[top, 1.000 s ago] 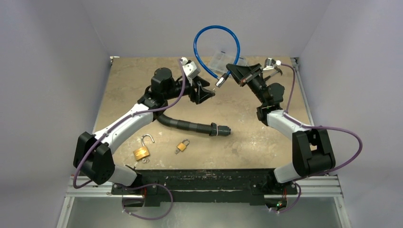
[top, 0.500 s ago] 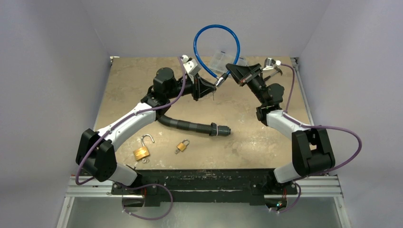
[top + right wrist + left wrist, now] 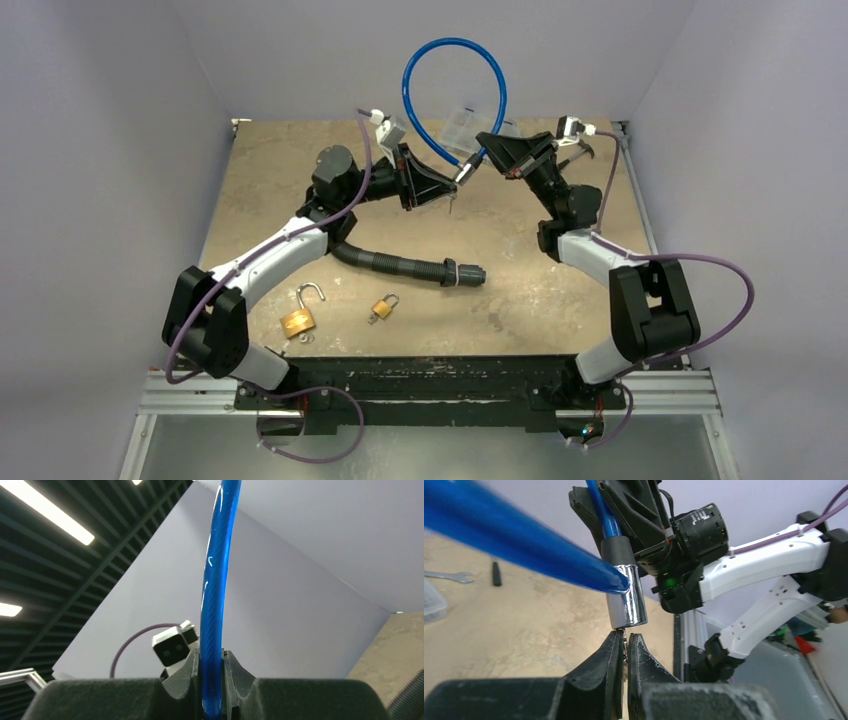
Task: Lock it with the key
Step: Remove the key from the lock, then place the lock at the center of the board.
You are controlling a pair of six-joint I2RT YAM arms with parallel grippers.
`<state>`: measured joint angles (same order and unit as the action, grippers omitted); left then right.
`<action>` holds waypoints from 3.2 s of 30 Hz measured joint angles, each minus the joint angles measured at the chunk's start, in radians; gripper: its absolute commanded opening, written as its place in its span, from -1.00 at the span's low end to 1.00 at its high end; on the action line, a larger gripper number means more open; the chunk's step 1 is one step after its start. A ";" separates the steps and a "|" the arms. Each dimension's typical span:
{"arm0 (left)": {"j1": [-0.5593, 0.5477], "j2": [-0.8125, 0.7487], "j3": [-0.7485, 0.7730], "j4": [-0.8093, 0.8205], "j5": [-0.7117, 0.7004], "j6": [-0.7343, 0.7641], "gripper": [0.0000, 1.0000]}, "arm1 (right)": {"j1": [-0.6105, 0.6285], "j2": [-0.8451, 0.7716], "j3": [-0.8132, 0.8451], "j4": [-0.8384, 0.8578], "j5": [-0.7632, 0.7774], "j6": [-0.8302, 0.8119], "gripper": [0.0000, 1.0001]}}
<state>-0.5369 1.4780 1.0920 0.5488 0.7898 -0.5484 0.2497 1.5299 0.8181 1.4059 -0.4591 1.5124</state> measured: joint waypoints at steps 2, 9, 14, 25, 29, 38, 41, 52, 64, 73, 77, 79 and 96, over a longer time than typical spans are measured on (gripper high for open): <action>0.004 0.010 -0.016 0.072 0.029 -0.079 -1.00 | 0.000 0.005 0.003 0.036 -0.013 0.012 -1.00; 0.006 0.021 -0.085 0.293 0.068 -0.312 -1.00 | 0.000 0.006 0.029 0.098 -0.082 0.045 -1.00; 0.006 0.016 -0.131 0.386 0.073 -0.410 -1.00 | 0.002 0.006 0.037 0.107 -0.120 0.066 -1.00; 0.003 -0.024 -0.182 0.465 0.068 -0.461 -1.00 | 0.013 0.006 0.092 0.110 -0.188 0.100 -1.00; -0.004 -0.043 -0.190 0.417 0.053 -0.376 -1.00 | 0.012 0.006 0.108 0.106 -0.206 0.100 -1.00; -0.021 -0.092 -0.191 0.305 0.020 -0.169 -1.00 | -0.010 0.015 0.179 0.087 -0.250 0.091 -1.00; -0.029 -0.097 -0.223 0.227 0.084 -0.132 -1.00 | -0.035 0.018 0.208 0.082 -0.180 0.095 -1.00; -0.042 -0.078 -0.265 0.034 0.149 -0.056 -1.00 | -0.090 0.016 0.249 0.102 -0.080 0.092 -1.00; 0.080 -0.098 -0.230 -0.053 0.165 -0.016 -1.00 | -0.121 0.006 0.169 0.021 -0.133 -0.116 -1.00; 0.310 -0.193 -0.230 0.014 0.129 -0.114 -1.00 | -0.087 0.129 0.163 -0.170 -0.151 -0.330 -1.00; 0.350 -0.202 -0.219 -0.005 0.085 -0.121 -1.00 | -0.027 0.216 0.163 -0.287 -0.116 -0.398 -1.00; 0.353 -0.202 -0.215 -0.020 0.065 -0.120 -1.00 | 0.006 0.255 0.163 -0.332 -0.094 -0.418 -1.00; 0.353 -0.143 -0.151 -0.173 -0.064 -0.034 -1.00 | 0.098 0.626 0.349 -0.474 0.049 -0.409 -1.00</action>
<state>-0.1837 1.3354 0.9413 0.3756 0.7258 -0.5819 0.3477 2.1563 1.1667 0.9318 -0.4099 1.1034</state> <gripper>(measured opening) 0.051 0.172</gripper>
